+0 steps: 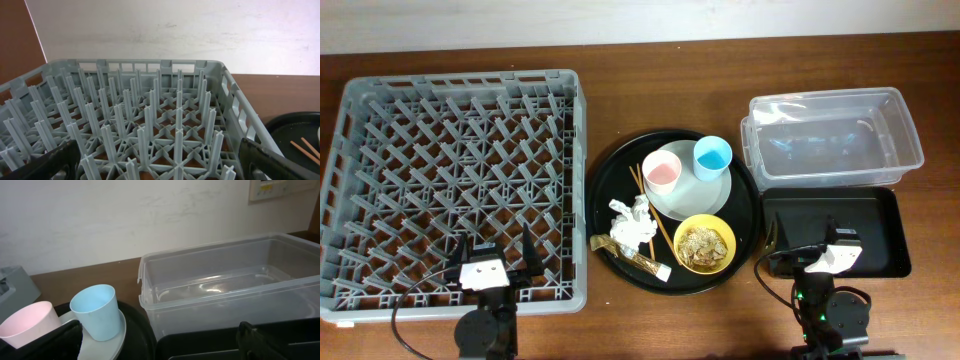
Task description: Sort waste into correct bins and load items into the dishwasher rack
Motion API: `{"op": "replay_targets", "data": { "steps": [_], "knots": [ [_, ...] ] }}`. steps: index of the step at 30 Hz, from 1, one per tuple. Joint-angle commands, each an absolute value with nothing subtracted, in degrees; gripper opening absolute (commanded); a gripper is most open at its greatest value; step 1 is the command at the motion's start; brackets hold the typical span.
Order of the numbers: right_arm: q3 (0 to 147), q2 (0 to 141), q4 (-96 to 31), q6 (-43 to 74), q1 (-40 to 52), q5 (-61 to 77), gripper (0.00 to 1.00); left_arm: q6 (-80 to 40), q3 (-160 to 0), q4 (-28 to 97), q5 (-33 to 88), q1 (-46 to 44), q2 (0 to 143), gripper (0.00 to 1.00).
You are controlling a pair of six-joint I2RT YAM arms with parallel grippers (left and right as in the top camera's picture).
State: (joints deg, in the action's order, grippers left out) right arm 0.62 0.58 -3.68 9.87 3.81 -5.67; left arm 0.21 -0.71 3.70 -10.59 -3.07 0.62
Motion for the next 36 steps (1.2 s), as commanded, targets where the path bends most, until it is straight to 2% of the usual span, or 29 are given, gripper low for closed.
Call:
{"op": "replay_targets", "data": {
  "steps": [1, 3, 6, 10, 12, 14, 16, 18, 20, 23, 25, 26, 27, 28, 32, 36],
  "knots": [
    [0.3, 0.2, -4.1, 9.4, 4.1, -5.6, 0.99, 1.1, -0.5, 3.2, -11.6, -3.2, 0.4, 0.99],
    [0.3, 0.2, -4.1, 9.4, 4.1, -5.6, 0.99, 1.0, -0.5, 2.2, -11.4, -3.2, 0.4, 0.99],
    [0.3, 0.2, -4.1, 9.4, 4.1, -5.6, 0.99, 0.6, -3.2, 1.2, 4.0, -3.2, 0.4, 0.99],
    [0.3, 0.2, -4.1, 9.4, 4.1, -5.6, 0.99, -2.1, -27.4, 17.2, 7.4, -3.2, 6.9, 0.99],
    [0.3, 0.2, -4.1, 9.4, 4.1, -5.6, 0.99, -1.7, -45.3, 31.1, 10.7, -3.2, 19.6, 0.99],
    [0.3, 0.2, -4.1, 9.4, 4.1, -5.6, 0.99, -1.7, -68.2, 54.3, 15.2, -3.2, 42.0, 0.99],
    [0.3, 0.2, -4.1, 9.4, 4.1, -5.6, 0.98, -2.0, -80.5, 57.5, 19.6, -3.2, 56.6, 0.99],
    [0.3, 0.2, -4.1, 9.4, 4.1, -5.6, 0.99, -2.0, -84.4, 61.5, 37.0, -3.2, 66.0, 0.99],
    [0.3, 0.2, -4.1, 9.4, 4.1, -5.6, 0.99, -2.4, -84.4, 67.2, 37.1, -3.5, 71.8, 0.68],
    [0.3, 0.2, -4.1, 9.4, 4.1, -5.6, 0.99, -2.3, -84.2, 73.2, 31.7, -4.9, 75.6, 0.67],
    [0.3, 0.2, -2.9, 9.5, 4.1, -4.4, 0.99, -2.4, -84.1, 72.7, 31.7, -5.9, 75.7, 0.68],
    [0.3, 0.2, -3.0, 10.0, 4.1, -3.7, 0.99, -2.4, -84.1, 73.0, 31.7, -6.9, 75.7, 0.75],
    [0.9, 0.2, -0.2, 11.0, 4.1, 4.7, 0.99, -2.3, -84.1, 73.0, 31.7, -7.5, 75.7, 0.99],
    [2.6, 0.2, -1.5, 11.0, 4.1, 5.8, 0.99, -2.3, -84.1, 73.0, 31.6, -7.5, 75.7, 0.99],
    [29.7, 10.5, -20.9, 10.9, 4.1, 4.3, 0.99, -2.3, -84.1, 73.0, 31.6, -7.5, 75.7, 0.99],
    [68.4, 44.6, -56.8, 7.3, 4.1, 10.6, 0.99, -2.3, -84.1, 73.0, 31.6, -7.5, 75.7, 1.00]
  ]
}}
